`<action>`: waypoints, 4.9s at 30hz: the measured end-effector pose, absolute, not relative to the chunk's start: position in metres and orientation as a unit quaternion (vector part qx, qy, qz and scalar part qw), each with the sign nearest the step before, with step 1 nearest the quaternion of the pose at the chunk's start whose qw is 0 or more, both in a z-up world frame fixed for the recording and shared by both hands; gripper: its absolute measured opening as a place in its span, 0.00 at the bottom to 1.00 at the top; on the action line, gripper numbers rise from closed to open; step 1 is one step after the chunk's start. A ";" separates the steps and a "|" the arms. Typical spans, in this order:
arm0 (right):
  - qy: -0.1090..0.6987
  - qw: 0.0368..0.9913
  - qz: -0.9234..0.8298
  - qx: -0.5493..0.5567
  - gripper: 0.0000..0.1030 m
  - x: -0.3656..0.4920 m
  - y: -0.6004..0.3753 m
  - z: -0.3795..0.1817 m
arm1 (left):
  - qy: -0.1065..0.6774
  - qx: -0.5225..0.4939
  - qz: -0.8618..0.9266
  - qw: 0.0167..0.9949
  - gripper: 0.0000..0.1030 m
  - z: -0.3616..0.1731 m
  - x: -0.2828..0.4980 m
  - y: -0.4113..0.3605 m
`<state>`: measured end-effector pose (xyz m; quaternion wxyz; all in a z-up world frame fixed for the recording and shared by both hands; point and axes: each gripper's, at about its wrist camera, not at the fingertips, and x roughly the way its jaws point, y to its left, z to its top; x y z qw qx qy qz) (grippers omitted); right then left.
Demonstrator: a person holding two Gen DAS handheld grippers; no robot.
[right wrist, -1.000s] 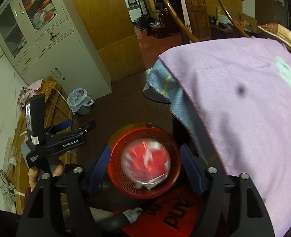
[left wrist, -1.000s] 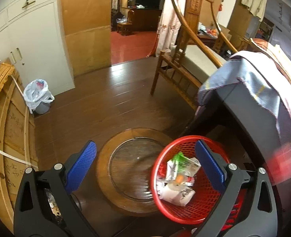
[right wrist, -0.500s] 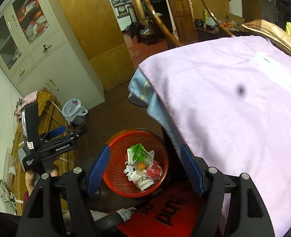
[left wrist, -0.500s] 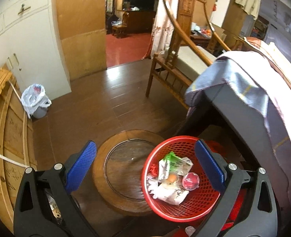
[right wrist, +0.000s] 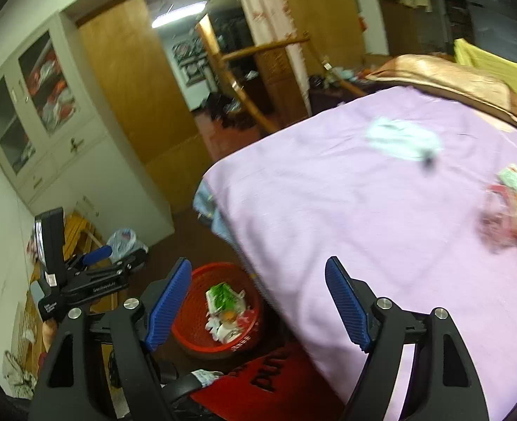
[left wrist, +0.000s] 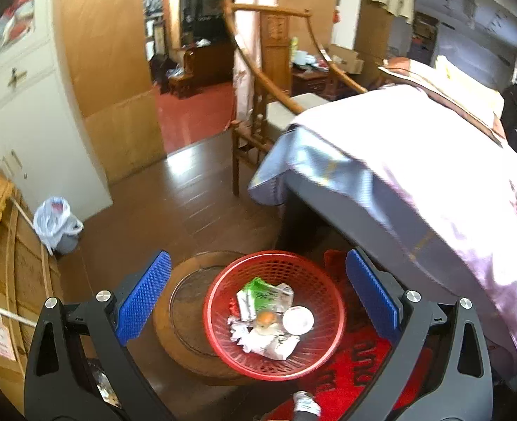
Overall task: Collect trash
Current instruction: 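Return both tools to the bed toward the pink snack bag and boxes, then grasp the pink snack bag with the left tool while the right tool grasps the white medicine box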
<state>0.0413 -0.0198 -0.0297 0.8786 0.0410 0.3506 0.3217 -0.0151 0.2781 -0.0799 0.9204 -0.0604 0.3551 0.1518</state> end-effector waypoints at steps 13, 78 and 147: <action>0.303 0.931 0.168 0.119 0.82 0.031 -0.196 -0.034 | 0.366 0.044 0.031 0.929 0.93 -0.066 0.025 0.125; 0.376 0.907 0.050 0.186 0.86 0.086 -0.308 -0.113 | 0.453 -0.034 -0.095 0.886 0.94 -0.098 0.279 -0.013; 0.439 0.889 0.089 0.090 0.52 0.137 -0.255 -0.109 | 0.477 0.062 -0.078 0.873 0.94 -0.104 0.268 -0.022</action>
